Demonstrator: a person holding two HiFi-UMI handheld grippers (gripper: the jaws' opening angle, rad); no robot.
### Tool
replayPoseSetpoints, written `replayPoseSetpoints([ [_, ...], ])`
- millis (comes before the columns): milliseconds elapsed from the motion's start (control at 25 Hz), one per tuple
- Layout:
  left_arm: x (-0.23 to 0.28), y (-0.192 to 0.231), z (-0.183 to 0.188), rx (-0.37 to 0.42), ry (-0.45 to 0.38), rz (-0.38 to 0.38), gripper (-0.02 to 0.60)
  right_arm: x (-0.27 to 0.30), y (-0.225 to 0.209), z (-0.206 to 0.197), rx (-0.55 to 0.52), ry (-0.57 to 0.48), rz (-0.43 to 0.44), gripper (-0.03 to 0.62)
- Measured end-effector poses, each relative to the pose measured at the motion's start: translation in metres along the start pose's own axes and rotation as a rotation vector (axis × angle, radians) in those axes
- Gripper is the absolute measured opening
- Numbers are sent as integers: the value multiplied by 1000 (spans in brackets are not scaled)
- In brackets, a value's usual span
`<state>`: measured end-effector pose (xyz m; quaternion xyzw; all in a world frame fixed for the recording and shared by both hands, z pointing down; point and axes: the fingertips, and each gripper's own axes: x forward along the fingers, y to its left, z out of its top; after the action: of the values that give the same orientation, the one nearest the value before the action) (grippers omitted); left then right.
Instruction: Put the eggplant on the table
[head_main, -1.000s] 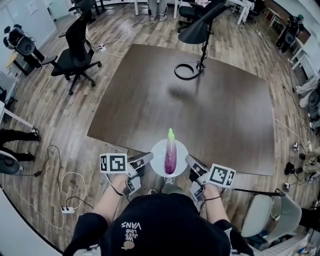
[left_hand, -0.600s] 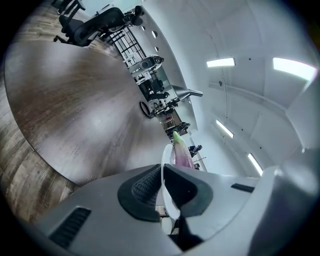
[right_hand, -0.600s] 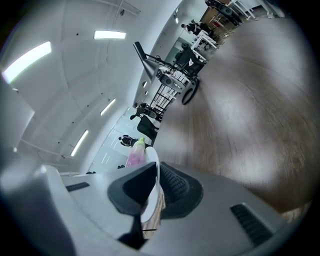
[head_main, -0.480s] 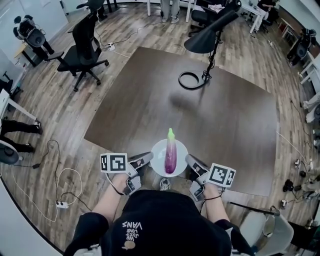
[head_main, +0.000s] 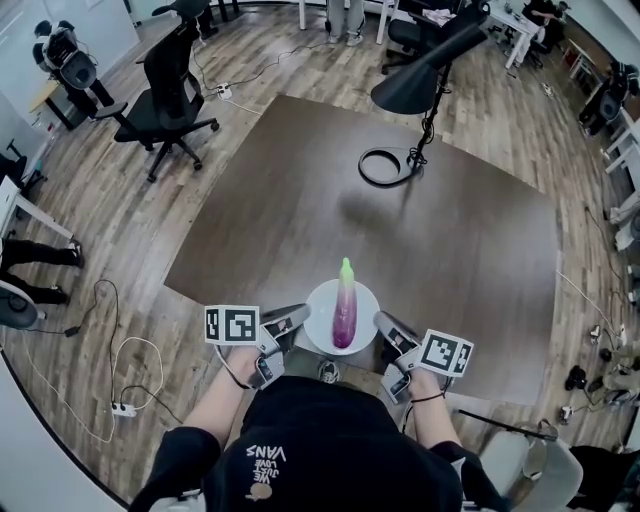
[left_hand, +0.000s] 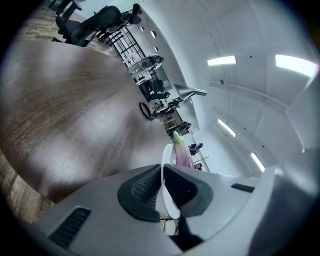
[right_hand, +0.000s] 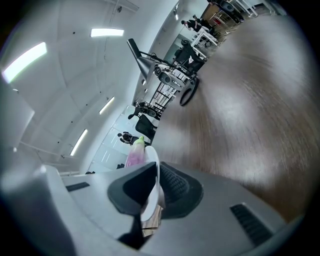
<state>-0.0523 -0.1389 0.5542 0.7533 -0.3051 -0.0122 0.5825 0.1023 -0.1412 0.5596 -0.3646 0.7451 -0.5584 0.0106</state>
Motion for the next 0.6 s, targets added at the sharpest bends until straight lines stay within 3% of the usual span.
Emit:
replayPoseSetpoints([
  [600,15,23,53,43,68,11,29,45,-2,26,28,-57,-28,34],
])
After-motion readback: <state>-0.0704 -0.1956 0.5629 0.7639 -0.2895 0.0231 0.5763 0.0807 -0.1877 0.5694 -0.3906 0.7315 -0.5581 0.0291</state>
